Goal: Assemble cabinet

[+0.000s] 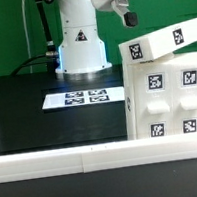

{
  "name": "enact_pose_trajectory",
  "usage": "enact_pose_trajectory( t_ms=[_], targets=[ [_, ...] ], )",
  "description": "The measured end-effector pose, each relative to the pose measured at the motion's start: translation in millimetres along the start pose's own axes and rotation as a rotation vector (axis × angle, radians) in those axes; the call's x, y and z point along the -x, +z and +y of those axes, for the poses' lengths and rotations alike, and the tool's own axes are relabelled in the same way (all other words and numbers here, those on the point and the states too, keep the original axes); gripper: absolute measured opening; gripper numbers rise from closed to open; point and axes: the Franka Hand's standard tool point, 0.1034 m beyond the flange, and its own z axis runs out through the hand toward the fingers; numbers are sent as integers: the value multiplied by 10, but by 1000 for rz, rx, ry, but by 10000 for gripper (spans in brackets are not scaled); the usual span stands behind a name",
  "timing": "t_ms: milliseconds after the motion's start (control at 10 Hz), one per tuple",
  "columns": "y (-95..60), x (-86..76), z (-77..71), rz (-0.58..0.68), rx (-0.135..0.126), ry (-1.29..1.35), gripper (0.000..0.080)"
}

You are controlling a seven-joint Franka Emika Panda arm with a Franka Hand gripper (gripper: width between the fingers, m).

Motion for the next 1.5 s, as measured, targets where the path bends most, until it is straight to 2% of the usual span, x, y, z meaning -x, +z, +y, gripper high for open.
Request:
enact_pose_trajectory(
  t_ms=[400, 800, 900, 1100, 1500],
  targets=[
    [128, 88, 161, -49, 5, 40, 798],
    [176, 155, 155, -52, 11, 47, 798],
    [246, 263, 151, -63, 23, 65, 798],
    [338, 359, 157, -97, 47, 74, 798],
    [354, 348, 174, -99, 51, 75, 798]
  ],
)
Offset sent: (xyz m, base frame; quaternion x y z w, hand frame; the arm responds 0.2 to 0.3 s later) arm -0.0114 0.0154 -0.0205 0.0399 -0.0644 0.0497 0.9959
